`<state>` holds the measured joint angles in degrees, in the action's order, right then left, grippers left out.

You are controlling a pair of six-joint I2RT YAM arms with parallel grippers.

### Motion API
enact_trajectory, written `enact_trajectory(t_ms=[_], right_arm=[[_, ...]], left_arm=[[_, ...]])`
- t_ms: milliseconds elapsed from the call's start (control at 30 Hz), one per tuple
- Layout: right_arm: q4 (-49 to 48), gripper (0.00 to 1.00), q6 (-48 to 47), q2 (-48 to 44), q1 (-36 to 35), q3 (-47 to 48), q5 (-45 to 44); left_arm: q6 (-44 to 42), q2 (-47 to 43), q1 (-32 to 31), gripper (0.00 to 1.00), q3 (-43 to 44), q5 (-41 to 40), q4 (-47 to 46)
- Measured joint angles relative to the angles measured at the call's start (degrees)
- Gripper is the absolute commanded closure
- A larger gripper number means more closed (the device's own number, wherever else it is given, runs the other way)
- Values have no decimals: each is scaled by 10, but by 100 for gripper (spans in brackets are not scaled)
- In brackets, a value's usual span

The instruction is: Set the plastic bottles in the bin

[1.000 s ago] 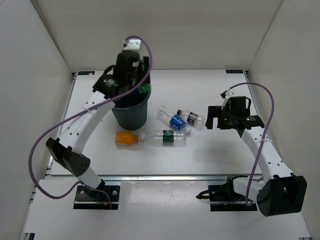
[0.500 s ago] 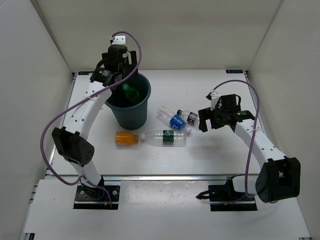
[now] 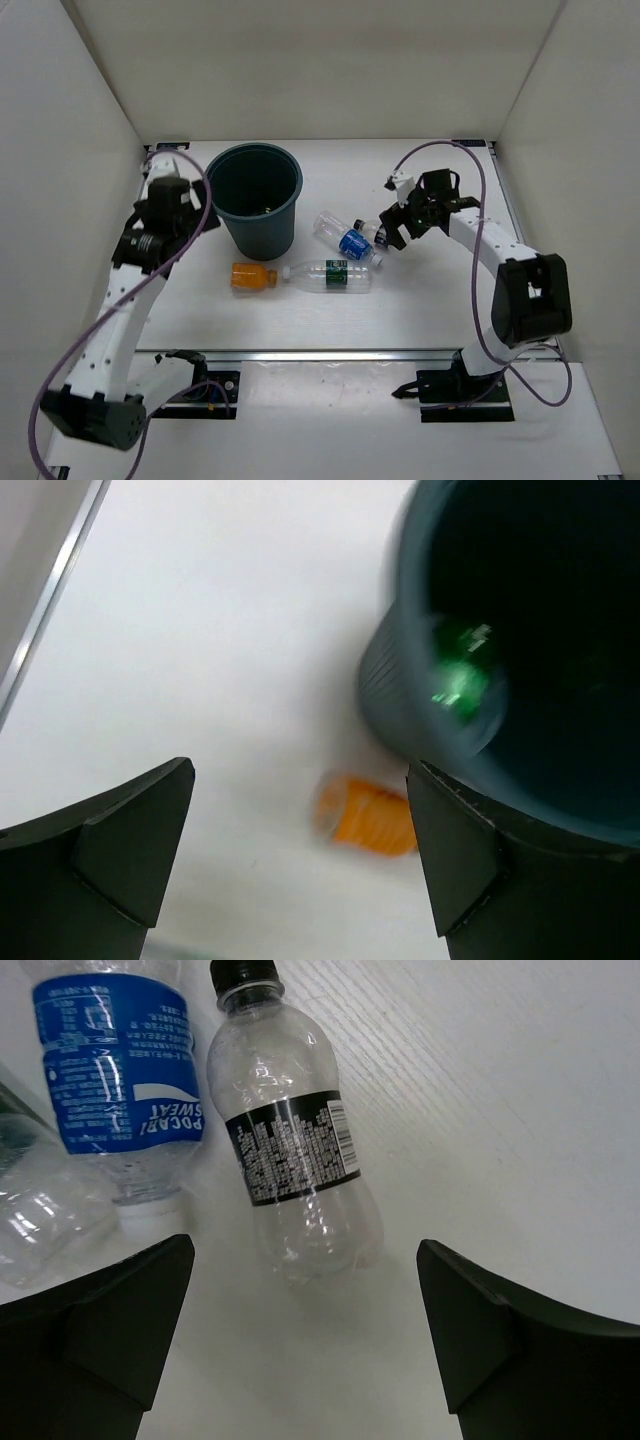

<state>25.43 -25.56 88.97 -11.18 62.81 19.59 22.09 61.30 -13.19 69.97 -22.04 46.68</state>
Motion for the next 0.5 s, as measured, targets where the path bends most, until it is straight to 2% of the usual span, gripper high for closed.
enact_trajectory(t_ms=[133,300,400,467,500], right_arm=[[-9,12,-35,65,2,20,15],[-30,12,-45,111,15,26,27],[-48,18,-42,122,17,24,39],[-58,26,-43,126,15,24,41],[-62,33,-42,129,12,24,40]], left_arm=[[57,-106,8,1,-105,-12,83],[116,-170,0,2,-183,8,138],[141,-188,-10,1,-210,27,152],[151,-190,-10,1,-212,31,158],[155,-190,-9,2,-212,30,160]])
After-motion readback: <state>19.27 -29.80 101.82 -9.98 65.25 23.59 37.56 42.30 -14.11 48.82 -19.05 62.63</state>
